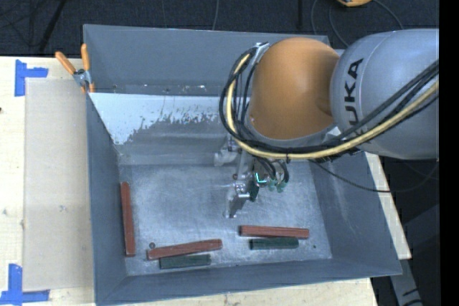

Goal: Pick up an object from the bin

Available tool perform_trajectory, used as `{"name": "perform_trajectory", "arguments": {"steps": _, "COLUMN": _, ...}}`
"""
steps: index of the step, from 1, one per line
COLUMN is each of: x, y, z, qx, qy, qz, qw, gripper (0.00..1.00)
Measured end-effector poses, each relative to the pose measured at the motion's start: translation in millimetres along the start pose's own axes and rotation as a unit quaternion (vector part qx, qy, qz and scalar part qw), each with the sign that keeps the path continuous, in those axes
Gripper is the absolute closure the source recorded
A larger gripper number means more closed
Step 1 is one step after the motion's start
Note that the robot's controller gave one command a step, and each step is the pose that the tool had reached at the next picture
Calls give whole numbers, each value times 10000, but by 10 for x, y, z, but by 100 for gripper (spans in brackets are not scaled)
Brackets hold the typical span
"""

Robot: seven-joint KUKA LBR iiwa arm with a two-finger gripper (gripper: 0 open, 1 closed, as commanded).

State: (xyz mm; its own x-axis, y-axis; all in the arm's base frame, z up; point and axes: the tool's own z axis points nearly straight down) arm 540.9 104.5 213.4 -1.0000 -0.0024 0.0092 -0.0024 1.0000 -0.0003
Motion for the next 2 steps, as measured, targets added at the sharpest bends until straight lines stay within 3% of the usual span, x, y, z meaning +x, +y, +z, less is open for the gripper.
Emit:
{"name": "perform_trajectory", "arguments": {"steps": 1, "x": -16, "y": -6, "z": -43, "qx": -3, "qy": -38, "qz": 13, "qw": 10000, "gripper": 0}}
{"name": "perform_trajectory", "arguments": {"steps": 2, "x": 209, "y": -192, "z": 508, "qx": -8, "qy": -62, "qz": -40, "qw": 10000, "gripper": 0}}
